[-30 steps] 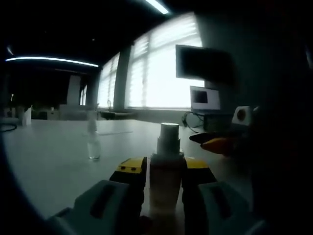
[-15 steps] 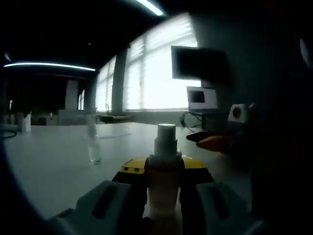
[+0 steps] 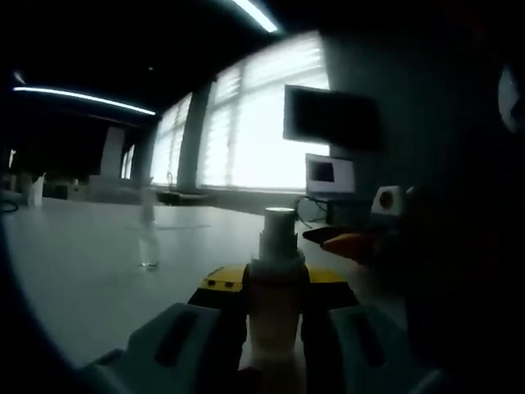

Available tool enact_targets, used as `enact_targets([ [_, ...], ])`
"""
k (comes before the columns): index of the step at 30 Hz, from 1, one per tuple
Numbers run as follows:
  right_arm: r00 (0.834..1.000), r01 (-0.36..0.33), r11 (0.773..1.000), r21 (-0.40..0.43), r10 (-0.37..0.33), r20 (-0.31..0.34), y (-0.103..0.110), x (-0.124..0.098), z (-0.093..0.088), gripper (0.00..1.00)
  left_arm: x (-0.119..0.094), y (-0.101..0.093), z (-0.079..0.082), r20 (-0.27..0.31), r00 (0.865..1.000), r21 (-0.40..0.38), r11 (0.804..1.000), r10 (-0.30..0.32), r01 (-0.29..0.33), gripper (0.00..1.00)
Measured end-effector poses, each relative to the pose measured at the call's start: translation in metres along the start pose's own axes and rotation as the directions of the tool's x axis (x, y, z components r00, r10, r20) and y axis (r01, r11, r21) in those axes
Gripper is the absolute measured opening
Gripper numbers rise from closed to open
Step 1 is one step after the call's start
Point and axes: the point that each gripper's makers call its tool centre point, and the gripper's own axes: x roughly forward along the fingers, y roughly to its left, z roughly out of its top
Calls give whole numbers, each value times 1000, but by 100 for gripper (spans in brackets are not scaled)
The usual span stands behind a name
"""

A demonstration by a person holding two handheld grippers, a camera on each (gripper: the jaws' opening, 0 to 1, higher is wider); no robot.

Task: Clamp pump bottle remove cover press pump head put on cover

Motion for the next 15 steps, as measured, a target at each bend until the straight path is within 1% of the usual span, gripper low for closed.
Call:
enact_targets([
  [2,1000,-6,1000,1,6,-4,2,0,0,28,0,0,0,1,1000,3,1000,0,0,15],
  [4,1000,-11,999,34,10,8,3,-1,6,28,0,-1,0,0,1000,12,1000,0,0,15],
  [5,1000,-14,999,37,14,2,4,-1,6,28,0,-1,0,0,1000,15,1000,-2,2,15],
  [7,1000,-19,999,33,20,-14,8,0,6,28,0,-1,0,0,1000,14,1000,-2,2,15],
  [8,999,-29,999,13,29,-26,10,0,8,28,0,-1,0,-1,1000,9,1000,-3,3,15],
  [10,999,-43,999,10,43,-32,14,1,17,28,2,-1,0,-3,1000,-1,1000,-9,9,15],
  [12,997,-64,998,0,64,-38,19,3,28,28,5,-2,-1,-7,1000,1,1000,-30,30,15],
  [13,997,-69,998,-6,69,-40,20,3,32,28,6,-1,-1,-8,1000,3,1000,-29,29,15],
  [14,996,-76,997,-13,75,-43,22,4,37,28,8,2,-1,-9,1000,21,1000,-18,18,15],
  [15,996,-79,997,-17,79,-45,23,5,42,28,9,7,-1,-8,1000,23,1000,-12,12,15],
])
